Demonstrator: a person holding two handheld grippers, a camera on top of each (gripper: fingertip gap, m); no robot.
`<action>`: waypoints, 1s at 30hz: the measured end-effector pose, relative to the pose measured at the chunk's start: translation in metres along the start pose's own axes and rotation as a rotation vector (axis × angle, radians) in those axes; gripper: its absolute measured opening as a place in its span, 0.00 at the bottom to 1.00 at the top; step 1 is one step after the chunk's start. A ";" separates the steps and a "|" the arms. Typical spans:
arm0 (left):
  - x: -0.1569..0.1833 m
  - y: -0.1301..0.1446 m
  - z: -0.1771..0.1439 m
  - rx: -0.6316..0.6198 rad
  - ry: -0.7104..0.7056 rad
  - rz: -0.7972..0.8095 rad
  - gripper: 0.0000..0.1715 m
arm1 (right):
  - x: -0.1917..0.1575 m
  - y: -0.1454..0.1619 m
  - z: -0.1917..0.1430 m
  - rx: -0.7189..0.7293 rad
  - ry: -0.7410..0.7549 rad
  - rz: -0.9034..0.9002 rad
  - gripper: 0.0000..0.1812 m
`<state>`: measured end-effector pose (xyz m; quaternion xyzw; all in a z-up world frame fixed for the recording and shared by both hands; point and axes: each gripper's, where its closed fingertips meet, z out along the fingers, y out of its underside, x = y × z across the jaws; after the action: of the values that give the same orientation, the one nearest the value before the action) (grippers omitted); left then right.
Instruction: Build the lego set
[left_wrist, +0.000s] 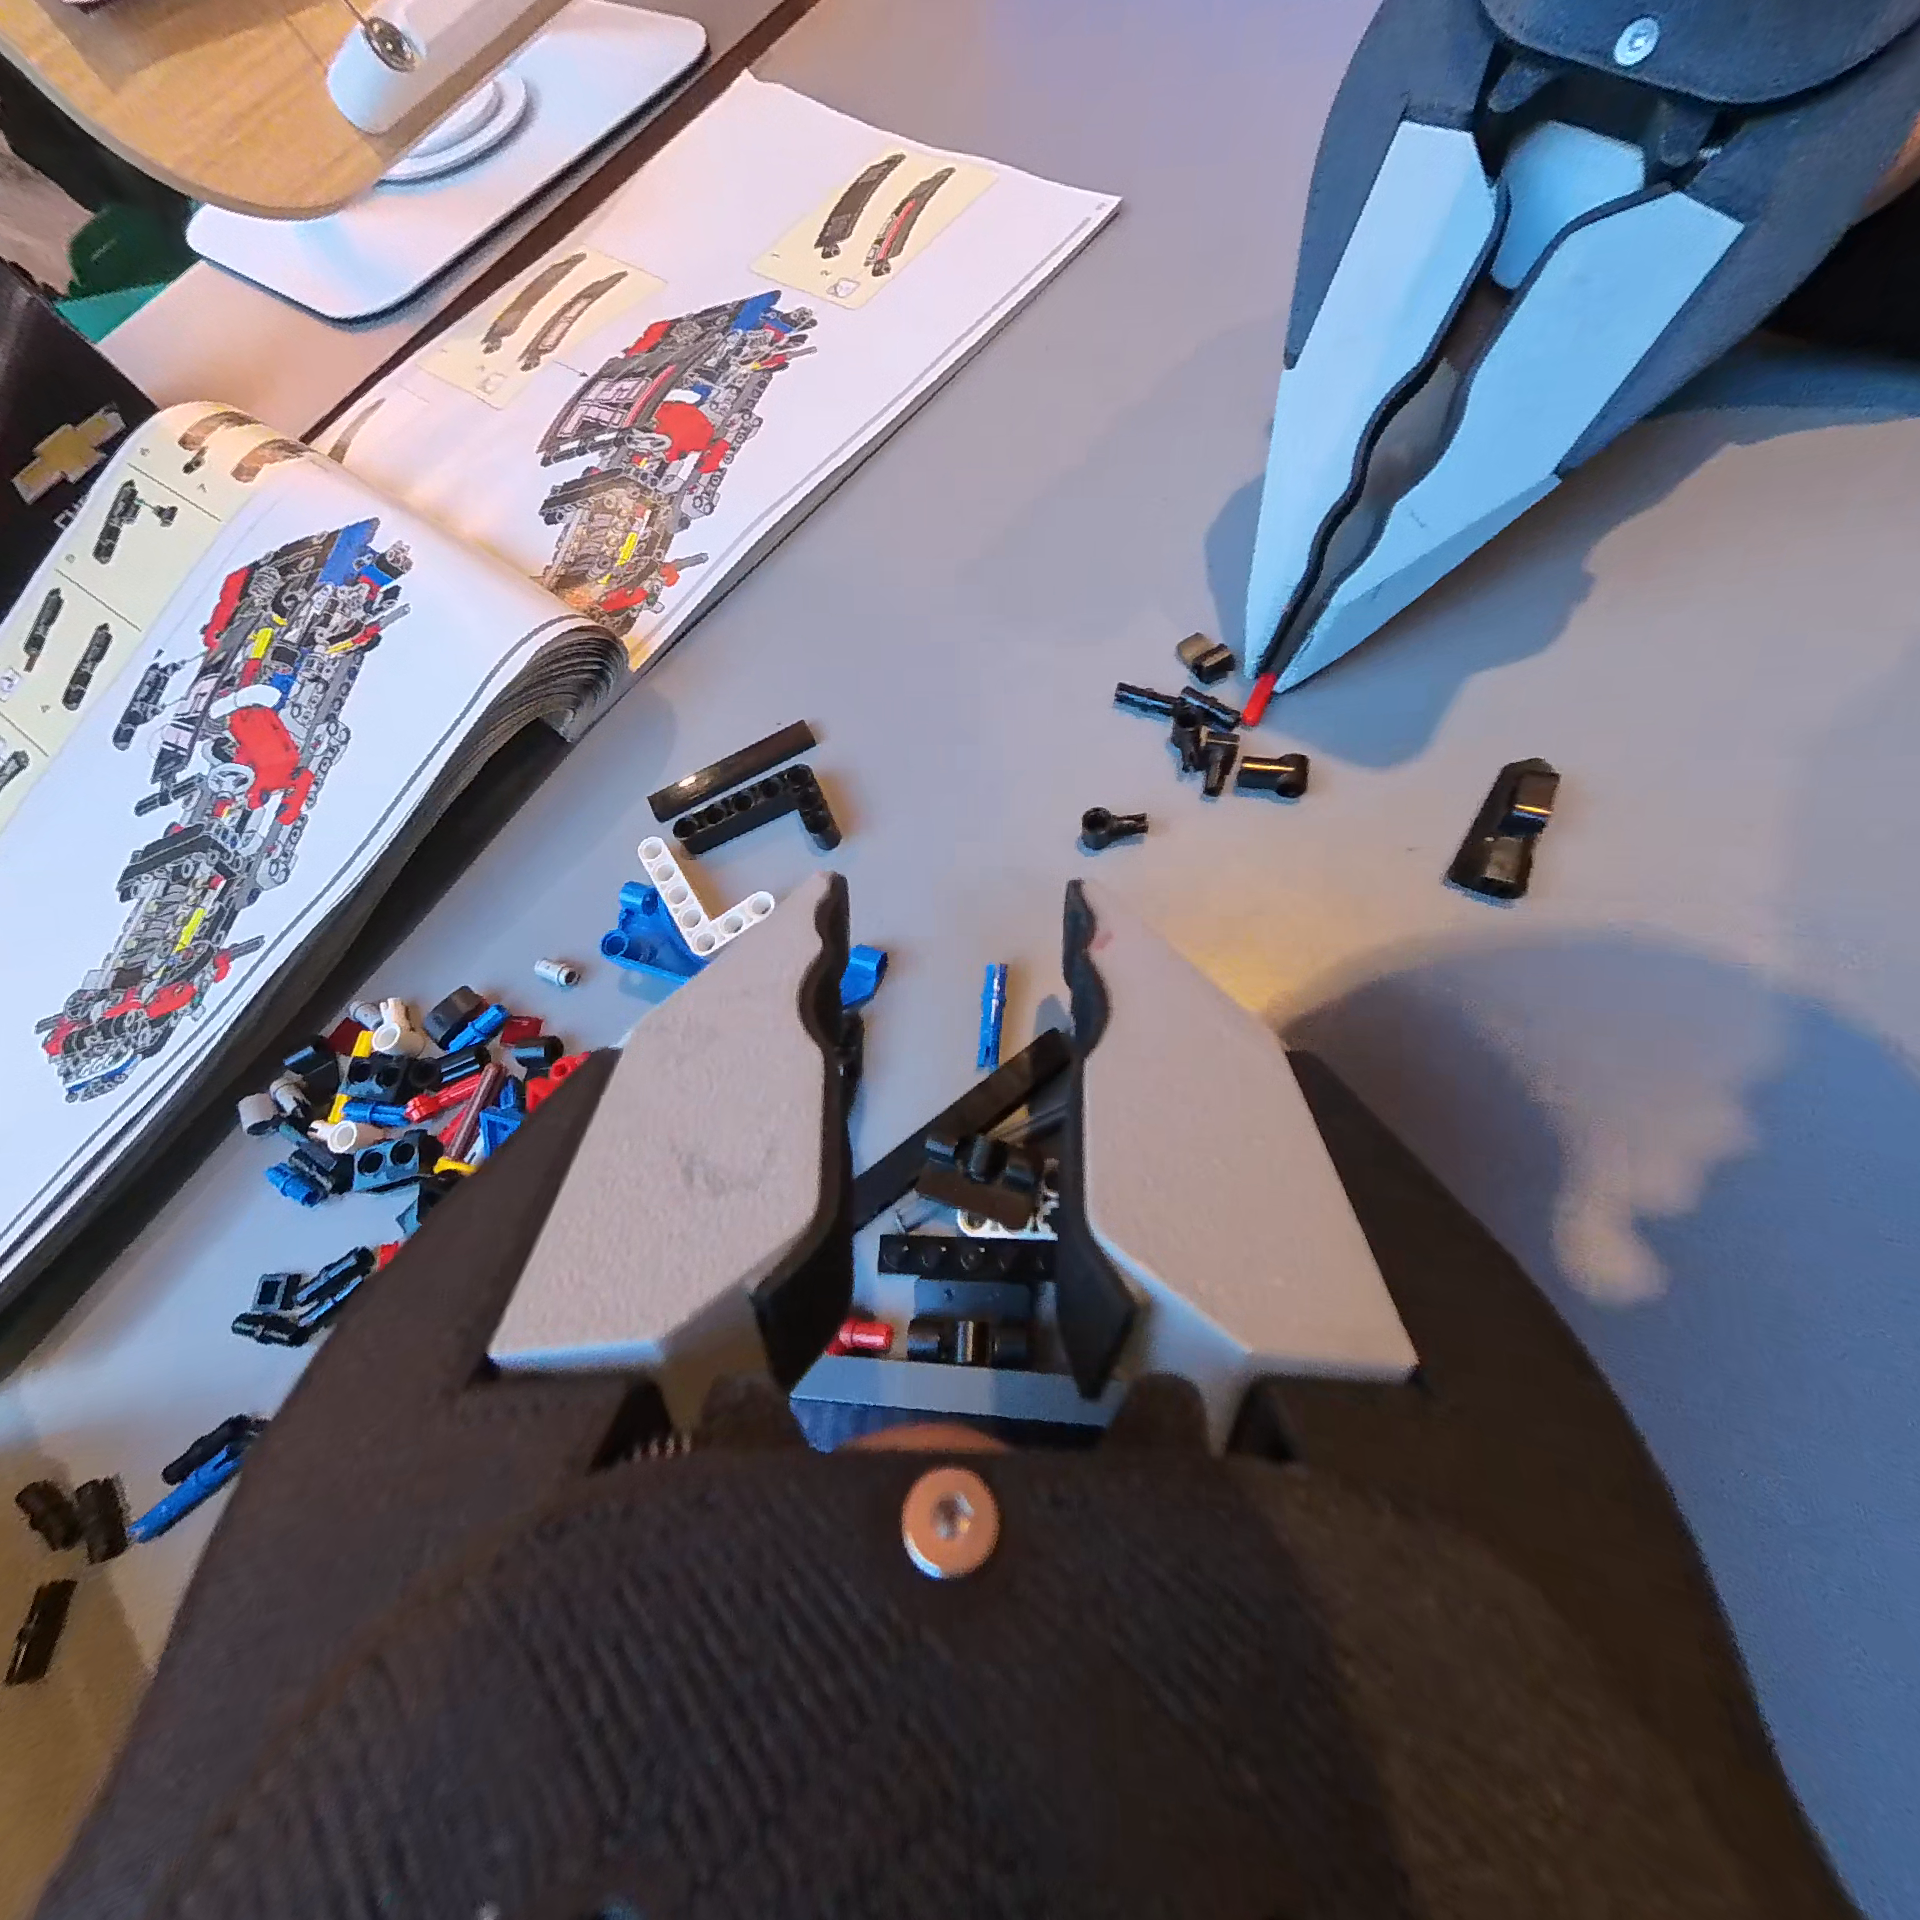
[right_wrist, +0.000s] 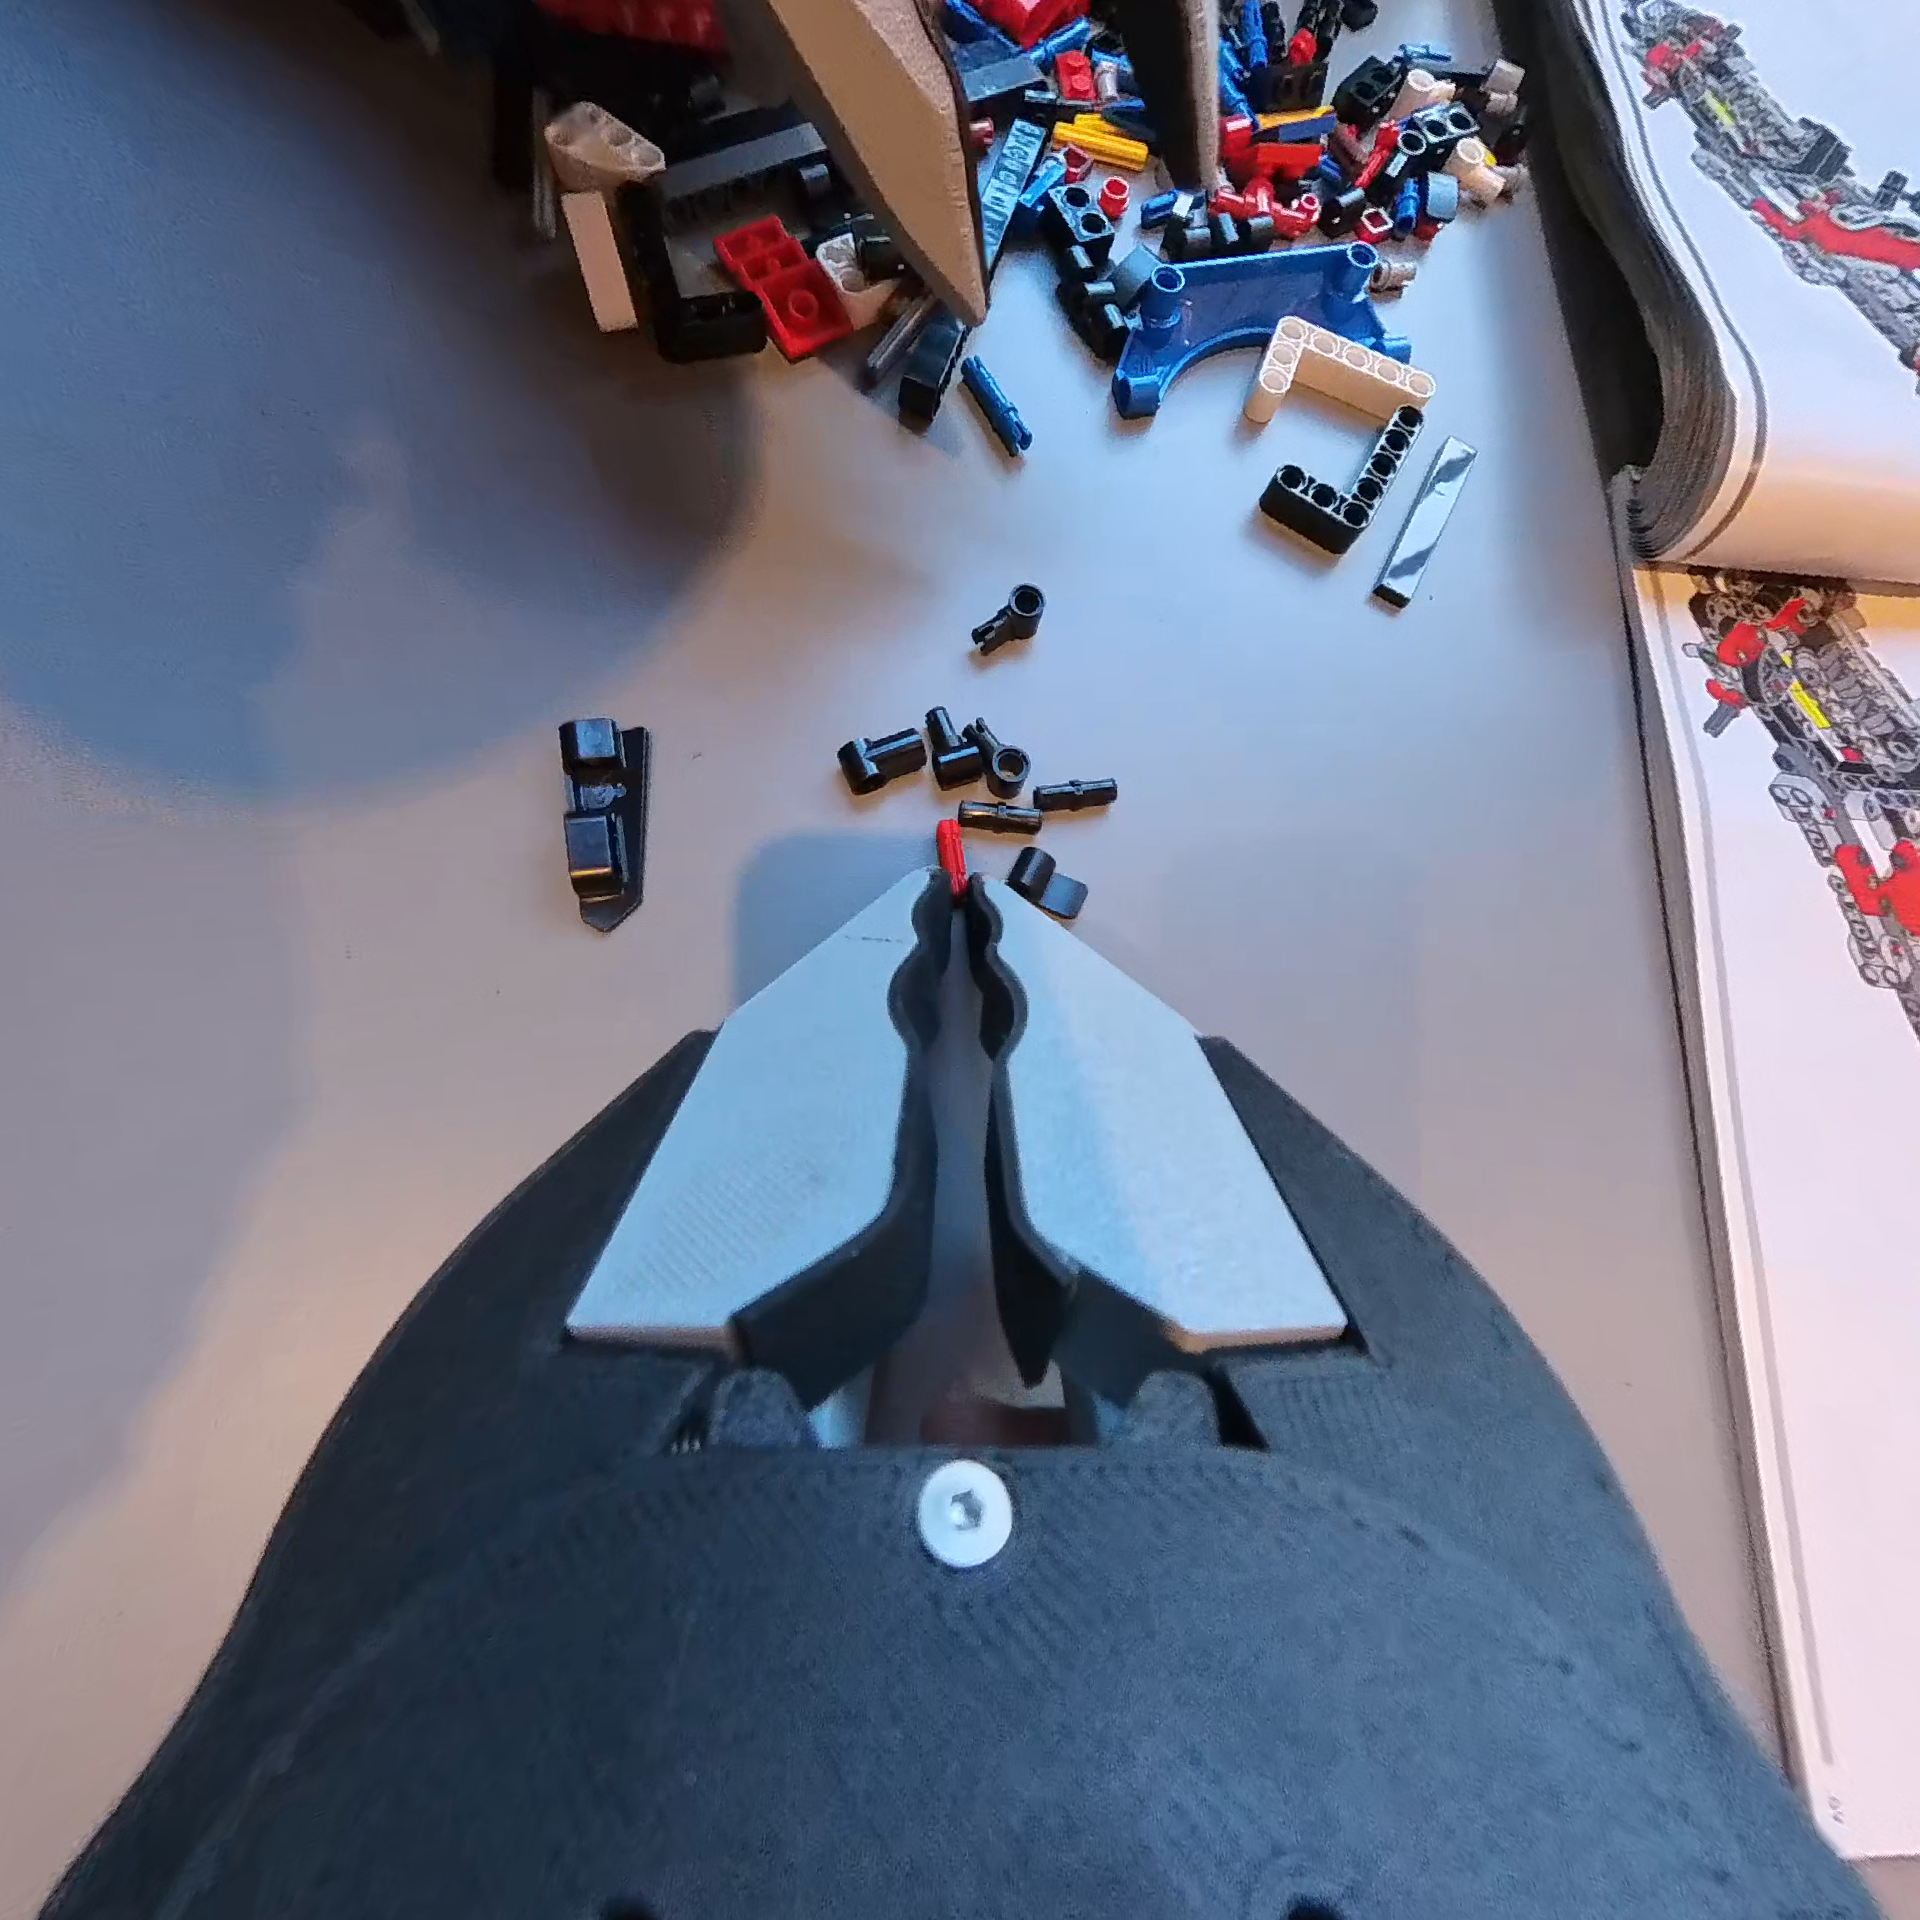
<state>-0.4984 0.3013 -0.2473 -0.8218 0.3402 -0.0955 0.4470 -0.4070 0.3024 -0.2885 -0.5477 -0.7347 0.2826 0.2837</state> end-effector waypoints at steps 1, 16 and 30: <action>0.000 0.000 0.001 0.000 0.003 -0.002 0.22 | 0.000 0.000 0.000 0.000 -0.001 0.003 0.00; 0.000 -0.002 -0.005 0.003 0.002 0.008 0.22 | 0.004 -0.006 -0.004 0.049 -0.027 0.073 0.00; 0.001 0.003 -0.002 -0.016 0.021 -0.012 0.22 | 0.003 -0.009 -0.006 0.076 -0.034 0.085 0.00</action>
<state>-0.4998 0.2986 -0.2489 -0.8263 0.3406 -0.1039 0.4363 -0.4090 0.3037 -0.2773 -0.5623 -0.7042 0.3314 0.2793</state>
